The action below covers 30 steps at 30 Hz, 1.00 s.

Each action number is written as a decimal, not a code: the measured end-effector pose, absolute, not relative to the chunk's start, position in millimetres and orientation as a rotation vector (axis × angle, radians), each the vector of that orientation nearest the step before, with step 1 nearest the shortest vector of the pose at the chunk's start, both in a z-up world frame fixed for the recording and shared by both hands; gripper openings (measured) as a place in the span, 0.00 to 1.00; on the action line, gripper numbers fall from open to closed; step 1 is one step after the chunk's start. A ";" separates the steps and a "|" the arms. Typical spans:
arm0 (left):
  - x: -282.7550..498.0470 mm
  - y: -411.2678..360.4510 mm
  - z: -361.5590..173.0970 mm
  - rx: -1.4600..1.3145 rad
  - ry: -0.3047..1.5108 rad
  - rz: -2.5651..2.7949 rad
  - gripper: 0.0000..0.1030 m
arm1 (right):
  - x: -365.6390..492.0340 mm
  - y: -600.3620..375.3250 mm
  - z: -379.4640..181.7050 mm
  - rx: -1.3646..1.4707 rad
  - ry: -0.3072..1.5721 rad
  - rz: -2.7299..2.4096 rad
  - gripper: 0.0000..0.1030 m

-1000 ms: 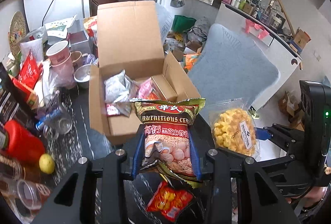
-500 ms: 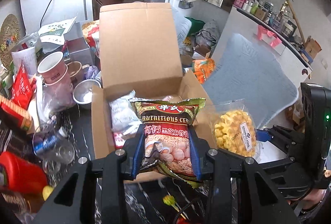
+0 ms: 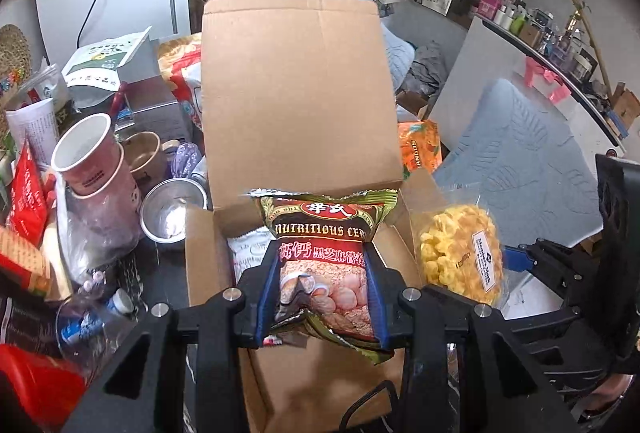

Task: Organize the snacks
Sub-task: 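Lift the cereal bag and waffle packet and carry them over the cardboard box, then open both tools to drop the cereal bag and waffle packet into the box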

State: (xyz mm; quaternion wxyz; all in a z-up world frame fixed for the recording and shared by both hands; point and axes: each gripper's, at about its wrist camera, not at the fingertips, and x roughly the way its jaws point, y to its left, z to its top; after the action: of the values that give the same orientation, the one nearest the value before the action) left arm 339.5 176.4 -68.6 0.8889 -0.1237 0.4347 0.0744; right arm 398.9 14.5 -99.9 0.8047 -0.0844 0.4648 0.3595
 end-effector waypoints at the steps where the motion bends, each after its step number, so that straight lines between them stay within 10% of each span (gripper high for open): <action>1: 344.5 178.6 -73.3 -0.256 0.908 0.156 0.37 | 401.6 17.7 -102.0 -0.187 0.994 0.769 0.75; 30: 396.6 205.5 -157.2 -0.246 1.104 0.265 0.42 | 447.8 80.3 -166.3 -0.420 1.027 0.685 0.85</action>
State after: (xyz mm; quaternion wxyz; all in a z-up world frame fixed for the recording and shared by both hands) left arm 396.6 205.5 -157.2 0.8358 -0.1163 0.5217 0.1253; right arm 447.8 80.3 -166.3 0.7948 -0.1955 0.4780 0.3188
